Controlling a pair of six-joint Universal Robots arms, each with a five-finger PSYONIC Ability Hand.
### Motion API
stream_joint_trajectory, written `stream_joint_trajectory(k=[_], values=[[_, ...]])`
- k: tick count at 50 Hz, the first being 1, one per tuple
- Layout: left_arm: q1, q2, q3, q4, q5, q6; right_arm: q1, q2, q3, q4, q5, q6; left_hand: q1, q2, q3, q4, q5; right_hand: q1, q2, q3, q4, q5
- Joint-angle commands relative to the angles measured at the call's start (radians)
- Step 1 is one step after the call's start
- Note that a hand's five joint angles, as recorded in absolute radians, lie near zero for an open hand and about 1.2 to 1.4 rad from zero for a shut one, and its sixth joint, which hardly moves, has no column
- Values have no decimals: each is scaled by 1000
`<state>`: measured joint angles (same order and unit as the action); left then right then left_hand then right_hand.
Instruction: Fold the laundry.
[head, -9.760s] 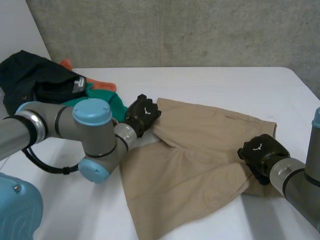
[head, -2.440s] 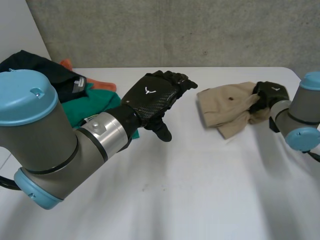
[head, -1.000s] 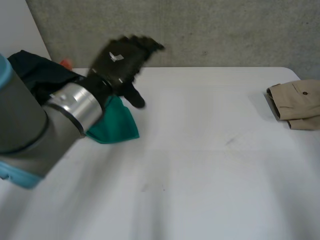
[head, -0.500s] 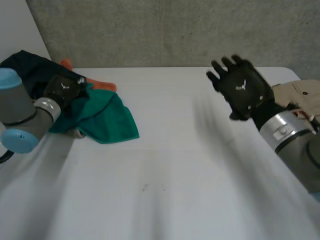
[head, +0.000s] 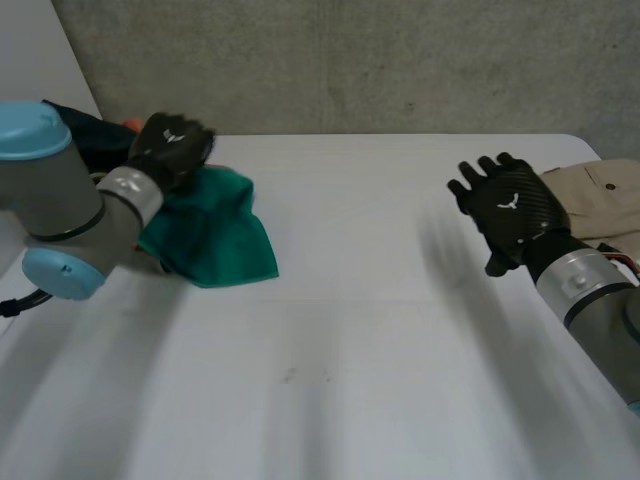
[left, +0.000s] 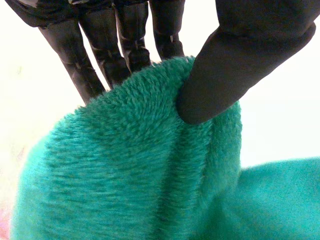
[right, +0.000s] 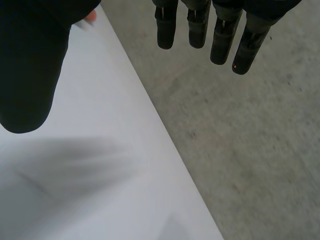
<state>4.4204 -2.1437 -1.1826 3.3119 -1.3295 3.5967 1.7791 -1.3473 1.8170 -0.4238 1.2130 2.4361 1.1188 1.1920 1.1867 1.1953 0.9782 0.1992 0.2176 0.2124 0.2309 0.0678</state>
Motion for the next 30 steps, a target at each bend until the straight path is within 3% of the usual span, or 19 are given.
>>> stream_joint_trajectory(k=[1, 7, 8, 9, 10, 12, 19, 21, 30], values=[[-260, 231, -167, 31, 24, -292, -56, -38, -24, 48, 60, 70, 277, 204, 210, 201, 244, -25, -43, -38, -56, -68], [-375, 193, -245, 38, 49, -435, -67, -36, -36, 48, 60, 161, 277, 204, 210, 201, 244, -25, -43, -38, -56, -68], [-392, 182, -258, 40, 53, -440, -67, -36, -38, 50, 57, 179, -1, -74, -69, -78, -35, -25, -43, -38, -56, -68], [-426, 170, -272, 46, 68, -438, -67, -35, -38, 51, 54, 185, -745, -818, -813, -822, -779, -25, -43, -38, -56, -68], [-435, 165, -275, 52, 76, -434, -67, -35, -36, 51, 53, 190, -944, -1017, -1012, -1021, -978, -25, -43, -38, -56, -68], [-438, 166, -275, 70, 84, -423, -64, -33, -38, 57, 51, 195, -879, -953, -947, -956, -913, -25, -43, -38, -56, -68], [-210, 232, -282, 135, -8, -415, -53, -23, -53, 102, 48, 192, -891, -964, -959, -967, -925, -25, -43, -38, -56, -68], [-178, 238, -282, 132, -25, -409, -53, -22, -59, 122, 46, 187, -888, -961, -956, -964, -922, -25, -43, -38, -56, -68], [-128, 235, -359, 3, -117, -280, -3, 0, -128, 325, -3, 181, -826, -899, -894, -903, -860, -25, -43, -38, -56, -68]])
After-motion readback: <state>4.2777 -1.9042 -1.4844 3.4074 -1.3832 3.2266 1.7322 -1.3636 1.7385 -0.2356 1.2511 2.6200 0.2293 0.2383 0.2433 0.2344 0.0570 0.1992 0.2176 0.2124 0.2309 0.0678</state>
